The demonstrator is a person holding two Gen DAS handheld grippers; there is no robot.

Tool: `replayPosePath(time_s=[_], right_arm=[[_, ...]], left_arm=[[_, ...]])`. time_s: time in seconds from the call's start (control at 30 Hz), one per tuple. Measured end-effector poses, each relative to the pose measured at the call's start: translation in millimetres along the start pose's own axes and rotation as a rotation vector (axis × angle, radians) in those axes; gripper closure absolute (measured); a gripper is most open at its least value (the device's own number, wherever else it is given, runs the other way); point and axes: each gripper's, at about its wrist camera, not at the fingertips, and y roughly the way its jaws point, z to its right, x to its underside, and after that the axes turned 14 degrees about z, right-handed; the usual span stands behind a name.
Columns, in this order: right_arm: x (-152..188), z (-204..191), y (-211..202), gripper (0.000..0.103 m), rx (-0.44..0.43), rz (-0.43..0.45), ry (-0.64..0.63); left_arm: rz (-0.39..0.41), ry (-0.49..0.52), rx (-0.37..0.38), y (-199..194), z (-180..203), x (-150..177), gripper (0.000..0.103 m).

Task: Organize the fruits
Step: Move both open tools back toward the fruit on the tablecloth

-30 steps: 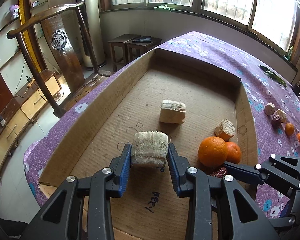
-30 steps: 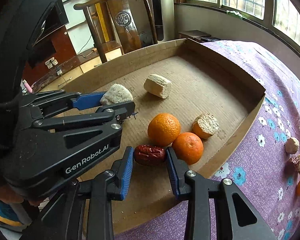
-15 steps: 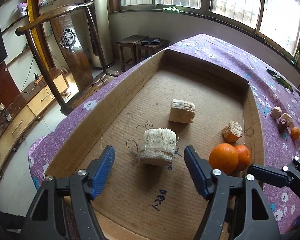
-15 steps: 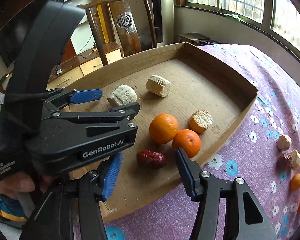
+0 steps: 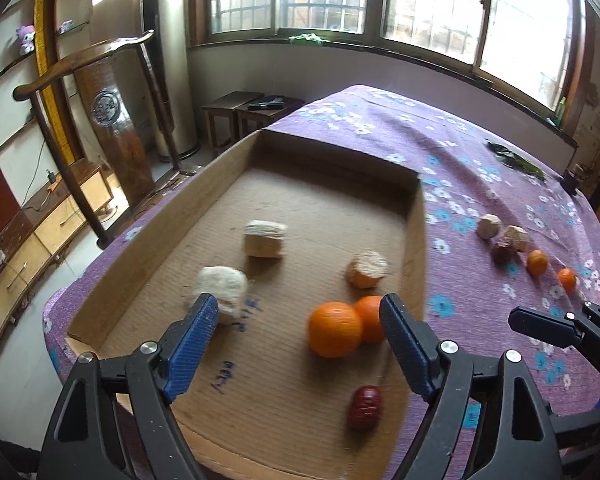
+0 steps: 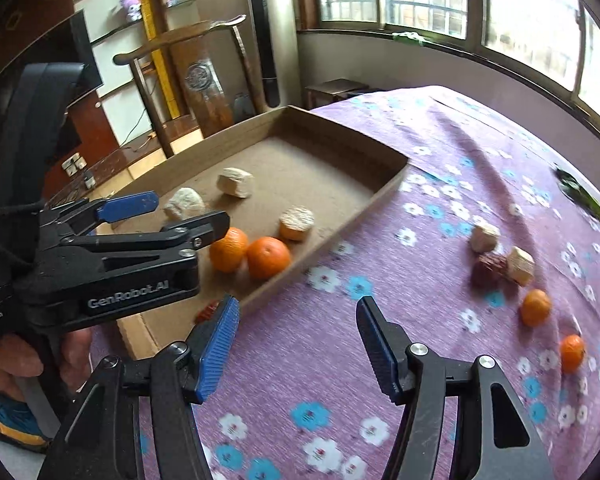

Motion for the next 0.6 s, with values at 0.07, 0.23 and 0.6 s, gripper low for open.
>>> replayPosePath(time_s=[0.07, 0.23, 0.6], right_arm=[[4.2, 11.0, -7.7, 0.036, 0.024, 0.002, 0.017], [16.8, 42.6, -27.6, 0.034, 0.087, 0.013, 0.076], [54.3, 122.8, -67.0, 0.033, 0.23, 0.013, 0.234]], left_arm=[[-0.001, 0.018, 0.027, -0.7, 14.4, 0.5, 0.021], [-0.008, 0.07, 0.091, -2.1, 51.9, 3.9, 0.02], [-0.052, 0.147, 0.196, 7.5, 123.9, 12.2, 0.02]])
